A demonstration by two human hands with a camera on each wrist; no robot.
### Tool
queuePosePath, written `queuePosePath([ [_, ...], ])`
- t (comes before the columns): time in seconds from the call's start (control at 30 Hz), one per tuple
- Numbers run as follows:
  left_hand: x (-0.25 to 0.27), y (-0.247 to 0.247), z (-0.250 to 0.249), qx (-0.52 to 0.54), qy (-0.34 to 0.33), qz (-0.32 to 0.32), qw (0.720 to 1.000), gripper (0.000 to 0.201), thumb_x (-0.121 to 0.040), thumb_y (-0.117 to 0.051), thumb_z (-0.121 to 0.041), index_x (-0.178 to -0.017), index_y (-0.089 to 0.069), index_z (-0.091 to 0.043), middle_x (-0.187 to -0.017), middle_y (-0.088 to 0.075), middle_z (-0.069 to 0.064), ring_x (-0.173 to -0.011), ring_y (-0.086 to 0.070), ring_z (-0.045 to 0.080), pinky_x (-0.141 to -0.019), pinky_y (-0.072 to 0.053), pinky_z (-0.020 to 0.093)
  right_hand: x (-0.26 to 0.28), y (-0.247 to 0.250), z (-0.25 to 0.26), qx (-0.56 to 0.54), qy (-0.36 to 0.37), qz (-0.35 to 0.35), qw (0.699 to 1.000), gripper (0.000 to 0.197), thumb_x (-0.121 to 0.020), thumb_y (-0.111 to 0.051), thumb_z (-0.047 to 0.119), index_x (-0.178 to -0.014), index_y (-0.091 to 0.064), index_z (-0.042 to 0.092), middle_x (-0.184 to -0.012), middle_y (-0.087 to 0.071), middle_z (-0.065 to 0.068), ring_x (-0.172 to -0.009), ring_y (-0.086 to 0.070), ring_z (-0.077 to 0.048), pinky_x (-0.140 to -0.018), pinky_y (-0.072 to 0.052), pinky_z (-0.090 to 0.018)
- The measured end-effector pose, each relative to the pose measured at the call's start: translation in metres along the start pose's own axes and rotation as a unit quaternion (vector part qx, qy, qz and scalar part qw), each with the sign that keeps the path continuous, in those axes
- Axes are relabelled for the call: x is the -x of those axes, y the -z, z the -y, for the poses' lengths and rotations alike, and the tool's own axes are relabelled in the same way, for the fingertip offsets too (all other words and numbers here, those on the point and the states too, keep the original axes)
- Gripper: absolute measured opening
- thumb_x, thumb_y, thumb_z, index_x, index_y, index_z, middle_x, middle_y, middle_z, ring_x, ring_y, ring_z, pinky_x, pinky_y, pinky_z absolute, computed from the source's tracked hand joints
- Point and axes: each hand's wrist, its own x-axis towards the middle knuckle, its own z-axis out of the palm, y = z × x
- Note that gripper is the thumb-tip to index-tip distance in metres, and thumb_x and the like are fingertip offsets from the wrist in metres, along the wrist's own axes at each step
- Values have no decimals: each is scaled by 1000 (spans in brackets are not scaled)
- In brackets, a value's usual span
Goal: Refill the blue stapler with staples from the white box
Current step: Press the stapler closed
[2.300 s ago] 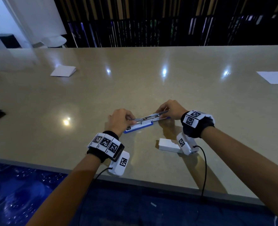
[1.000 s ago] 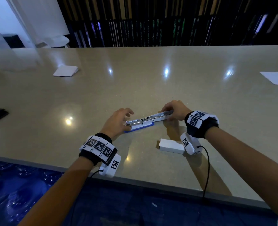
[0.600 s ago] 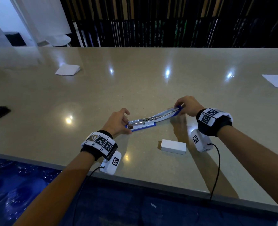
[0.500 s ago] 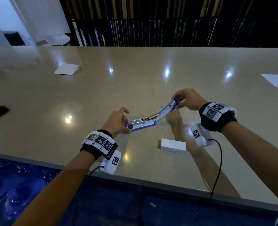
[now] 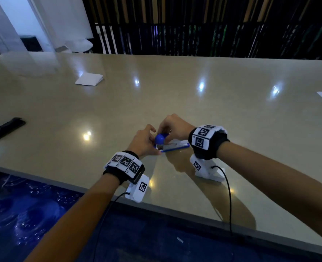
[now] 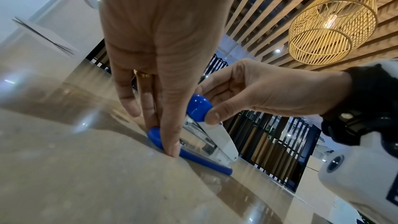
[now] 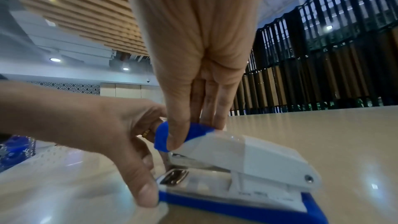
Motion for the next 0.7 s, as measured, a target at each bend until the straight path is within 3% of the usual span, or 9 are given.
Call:
queuePosePath([
  [0.23,1,0,2,-5,6,-4,1000,74,-56,-85,-6,-118,-45,-3,-96,-73,19,-84,-70,33,-78,-56,44,-7,-4,0,16,-11,4,1000,30,-64,-80,3,-93,-75,0,-91,-75,-17,-81,-67,-24,-75,-52,-27],
  [0.37,0,0,1,-17,11,10,1000,78,-56,-88,-10,-120,-44,-6,-97,-71,15,-87,-68,30,-80,-54,43,-8,-24,4,56,-16,1,998,24,-65,-76,2,-89,-75,2,-91,-74,-18,-83,-69,-30,-78,-56,-37],
  [0.53,3,0,-2,-29,-4,2,1000,77,-56,-87,-9,-120,-44,-6,-96,-72,18,-85,-69,33,-80,-56,45,-5,-14,-3,20,-30,8,999,30,-63,-80,6,-92,-74,6,-96,-73,-15,-89,-66,-27,-81,-53,-35],
  [0.7,5,-3,-11,-46,-24,31,998,79,-61,-84,-7,-126,-41,-6,-99,-71,17,-85,-69,30,-80,-56,41,9,-10,-14,37,-37,14,999,31,-70,-75,8,-101,-72,9,-102,-69,-15,-98,-59,-27,-84,-48,-36],
])
